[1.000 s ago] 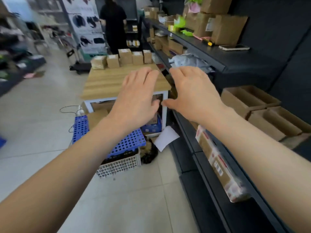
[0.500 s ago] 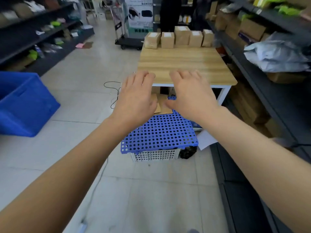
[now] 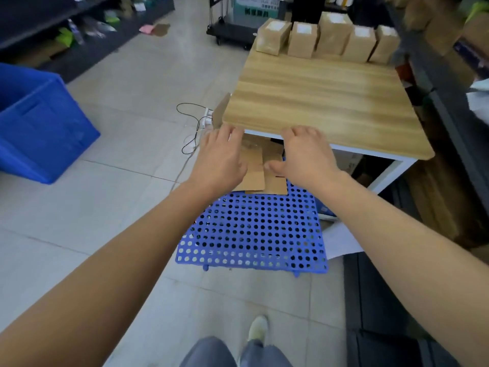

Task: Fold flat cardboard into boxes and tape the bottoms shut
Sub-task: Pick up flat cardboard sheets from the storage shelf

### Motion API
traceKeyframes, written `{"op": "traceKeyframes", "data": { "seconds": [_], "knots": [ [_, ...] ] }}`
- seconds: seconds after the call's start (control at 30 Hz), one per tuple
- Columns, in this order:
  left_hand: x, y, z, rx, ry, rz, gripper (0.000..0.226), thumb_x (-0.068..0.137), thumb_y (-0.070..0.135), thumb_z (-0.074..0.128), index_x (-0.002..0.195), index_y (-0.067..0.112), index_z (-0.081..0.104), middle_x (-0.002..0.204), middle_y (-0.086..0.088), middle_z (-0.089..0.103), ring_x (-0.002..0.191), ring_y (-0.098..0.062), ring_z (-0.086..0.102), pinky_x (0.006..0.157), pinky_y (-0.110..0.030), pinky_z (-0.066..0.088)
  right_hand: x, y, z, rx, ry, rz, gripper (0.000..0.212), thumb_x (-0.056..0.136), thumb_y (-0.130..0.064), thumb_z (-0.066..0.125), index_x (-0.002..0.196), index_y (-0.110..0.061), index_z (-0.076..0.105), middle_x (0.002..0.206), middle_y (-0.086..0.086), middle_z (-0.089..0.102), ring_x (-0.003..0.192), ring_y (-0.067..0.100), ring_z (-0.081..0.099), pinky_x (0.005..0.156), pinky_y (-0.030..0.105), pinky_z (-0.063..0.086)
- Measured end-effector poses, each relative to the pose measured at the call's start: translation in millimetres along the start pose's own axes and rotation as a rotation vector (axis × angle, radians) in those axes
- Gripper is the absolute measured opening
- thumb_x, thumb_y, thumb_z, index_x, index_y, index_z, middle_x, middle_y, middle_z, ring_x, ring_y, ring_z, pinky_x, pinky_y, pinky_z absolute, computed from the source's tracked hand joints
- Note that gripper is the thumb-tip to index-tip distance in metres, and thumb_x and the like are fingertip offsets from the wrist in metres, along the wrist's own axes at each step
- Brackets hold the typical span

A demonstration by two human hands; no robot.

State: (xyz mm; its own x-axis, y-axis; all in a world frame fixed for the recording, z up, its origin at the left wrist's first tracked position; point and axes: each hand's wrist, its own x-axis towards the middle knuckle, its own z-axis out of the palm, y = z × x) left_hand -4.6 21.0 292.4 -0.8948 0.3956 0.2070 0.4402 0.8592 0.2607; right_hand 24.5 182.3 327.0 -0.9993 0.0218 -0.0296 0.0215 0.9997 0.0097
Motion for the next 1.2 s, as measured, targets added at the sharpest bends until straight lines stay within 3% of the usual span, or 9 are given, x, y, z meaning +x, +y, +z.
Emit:
{"op": "traceKeyframes", "data": {
  "seconds": [0.2, 0.37, 0.53, 0.73, 0.83, 0.93, 1.07, 1.2],
  "knots": [
    [60.7, -33.0, 79.3, -0.121, -0.168, -0.169, 0.053, 0.089, 0.022, 0.057, 0.137, 0.008, 0.039, 0.134, -0.011, 0.041, 0.120, -0.029, 0.043, 0.102, -0.038, 0.035, 75.6, 29.5, 67.0, 0.112, -0.146, 0.041, 0.073, 0.089, -0.056, 0.053, 0.140, -0.006, 0.038, 0.140, 0.014, 0.046, 0.130, 0.031, 0.041, 0.109, 0.041, 0.032],
    [101.4, -65.7, 159.3, -0.177, -0.353, -0.304, 0.061, 0.092, 0.028, 0.058, 0.144, 0.007, 0.032, 0.146, -0.012, 0.033, 0.128, -0.029, 0.040, 0.105, -0.042, 0.037, 125.5, 49.1, 141.6, 0.201, -0.241, 0.139, 0.073, 0.089, -0.059, 0.051, 0.136, -0.004, 0.041, 0.133, 0.016, 0.051, 0.120, 0.033, 0.049, 0.093, 0.040, 0.044],
    [121.8, -96.4, 240.2, -0.243, -0.457, -0.452, 0.065, 0.092, 0.034, 0.060, 0.143, 0.007, 0.031, 0.147, -0.012, 0.028, 0.120, -0.032, 0.048, 0.097, -0.045, 0.046, 163.3, 65.2, 230.3, 0.263, -0.370, 0.266, 0.078, 0.089, -0.059, 0.052, 0.140, -0.003, 0.036, 0.138, 0.017, 0.046, 0.124, 0.035, 0.044, 0.088, 0.041, 0.047],
    [132.2, -123.9, 310.0, -0.412, -0.438, -0.750, 0.074, 0.090, 0.033, 0.063, 0.146, 0.005, 0.024, 0.149, -0.015, 0.023, 0.122, -0.032, 0.046, 0.089, -0.037, 0.045, 188.3, 80.5, 316.9, 0.521, -0.433, 0.457, 0.085, 0.085, -0.061, 0.056, 0.145, -0.006, 0.032, 0.141, 0.015, 0.043, 0.124, 0.034, 0.046, 0.095, 0.045, 0.047],
    [136.2, -134.1, 332.5, -0.582, -0.439, -0.968, 0.075, 0.086, 0.032, 0.069, 0.144, 0.004, 0.030, 0.146, -0.017, 0.035, 0.116, -0.032, 0.052, 0.091, -0.038, 0.048, 196.5, 83.2, 339.2, 0.725, -0.458, 0.610, 0.056, 0.083, -0.059, 0.060, 0.124, -0.022, 0.050, 0.118, 0.006, 0.055, 0.104, 0.023, 0.056, 0.085, 0.035, 0.048],
    [140.8, -140.1, 345.2, -0.723, -0.360, -1.084, 0.067, 0.083, 0.031, 0.073, 0.136, 0.004, 0.041, 0.137, -0.016, 0.046, 0.109, -0.032, 0.056, 0.092, -0.043, 0.050, 207.7, 83.2, 351.6, 0.777, -0.455, 0.752, 0.072, 0.092, -0.039, 0.059, 0.146, -0.002, 0.028, 0.144, 0.016, 0.041, 0.130, 0.032, 0.043, 0.100, 0.041, 0.041],
    [150.4, -143.7, 352.6, -0.560, -0.359, -1.219, 0.083, 0.082, 0.043, 0.070, 0.143, 0.006, 0.029, 0.150, -0.016, 0.024, 0.130, -0.035, 0.037, 0.103, -0.048, 0.040, 221.6, 84.6, 361.6, 0.687, -0.436, 0.868, 0.077, 0.089, -0.042, 0.062, 0.146, -0.005, 0.026, 0.150, 0.016, 0.027, 0.134, 0.034, 0.029, 0.102, 0.041, 0.038],
    [153.0, -148.3, 361.4, -0.670, -0.334, -1.253, 0.080, 0.080, 0.040, 0.074, 0.138, 0.004, 0.034, 0.141, -0.012, 0.039, 0.122, -0.033, 0.046, 0.096, -0.043, 0.045, 226.0, 89.6, 366.5, 0.644, -0.502, 0.820, 0.080, 0.089, -0.042, 0.062, 0.146, -0.002, 0.022, 0.152, 0.016, 0.025, 0.140, 0.034, 0.022, 0.111, 0.043, 0.028]
  ]
}}
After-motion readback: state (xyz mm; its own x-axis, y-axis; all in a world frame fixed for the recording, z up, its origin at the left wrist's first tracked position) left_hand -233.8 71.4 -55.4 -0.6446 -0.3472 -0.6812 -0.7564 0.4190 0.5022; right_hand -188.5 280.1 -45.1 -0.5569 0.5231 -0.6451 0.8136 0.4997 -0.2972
